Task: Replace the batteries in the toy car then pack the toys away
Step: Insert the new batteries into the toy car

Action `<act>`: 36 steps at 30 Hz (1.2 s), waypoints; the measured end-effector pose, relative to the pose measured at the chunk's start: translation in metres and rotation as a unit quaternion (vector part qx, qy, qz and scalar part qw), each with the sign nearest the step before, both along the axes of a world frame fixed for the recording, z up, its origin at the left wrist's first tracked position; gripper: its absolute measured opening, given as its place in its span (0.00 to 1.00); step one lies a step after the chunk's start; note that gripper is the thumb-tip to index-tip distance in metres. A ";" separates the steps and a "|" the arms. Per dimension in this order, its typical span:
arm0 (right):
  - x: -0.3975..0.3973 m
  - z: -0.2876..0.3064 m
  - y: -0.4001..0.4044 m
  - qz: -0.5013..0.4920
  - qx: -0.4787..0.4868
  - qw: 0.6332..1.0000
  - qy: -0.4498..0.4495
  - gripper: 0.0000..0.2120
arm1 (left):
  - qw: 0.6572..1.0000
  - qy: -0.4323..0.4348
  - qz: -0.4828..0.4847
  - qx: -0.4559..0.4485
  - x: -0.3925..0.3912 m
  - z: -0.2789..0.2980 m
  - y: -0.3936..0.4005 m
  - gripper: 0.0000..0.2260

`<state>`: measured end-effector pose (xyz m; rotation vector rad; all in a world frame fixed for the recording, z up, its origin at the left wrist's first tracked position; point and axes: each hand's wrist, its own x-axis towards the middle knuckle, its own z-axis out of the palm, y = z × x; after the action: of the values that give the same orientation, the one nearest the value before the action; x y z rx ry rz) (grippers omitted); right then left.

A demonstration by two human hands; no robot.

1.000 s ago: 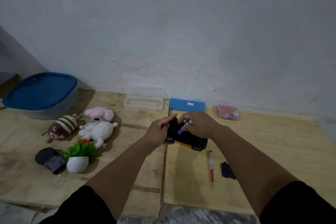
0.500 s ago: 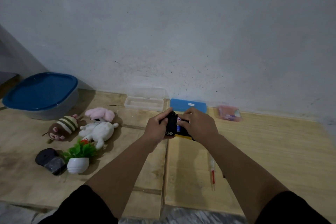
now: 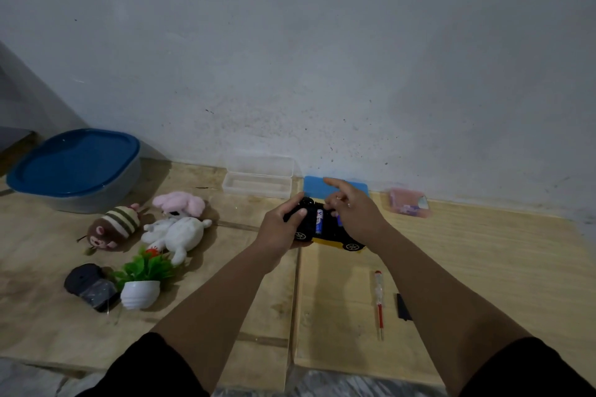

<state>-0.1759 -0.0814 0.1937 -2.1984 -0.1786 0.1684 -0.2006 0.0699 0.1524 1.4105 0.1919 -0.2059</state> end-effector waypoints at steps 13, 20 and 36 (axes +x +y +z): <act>0.005 -0.003 -0.004 -0.048 -0.118 0.987 -0.097 0.13 | 1.000 0.012 0.022 -0.005 0.005 -0.003 0.002 0.19; 0.000 -0.010 -0.001 0.013 -0.255 0.964 -0.070 0.19 | 0.999 -0.004 0.037 0.000 0.008 -0.003 0.006 0.20; 0.000 -0.011 -0.004 -0.016 -0.122 0.987 -0.107 0.05 | 0.999 -0.017 0.045 0.000 0.013 -0.001 0.002 0.20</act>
<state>-0.1763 -0.0858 0.1823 -2.4613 -0.2521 -0.0694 -0.1876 0.0722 0.1510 1.4020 0.2261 -0.1077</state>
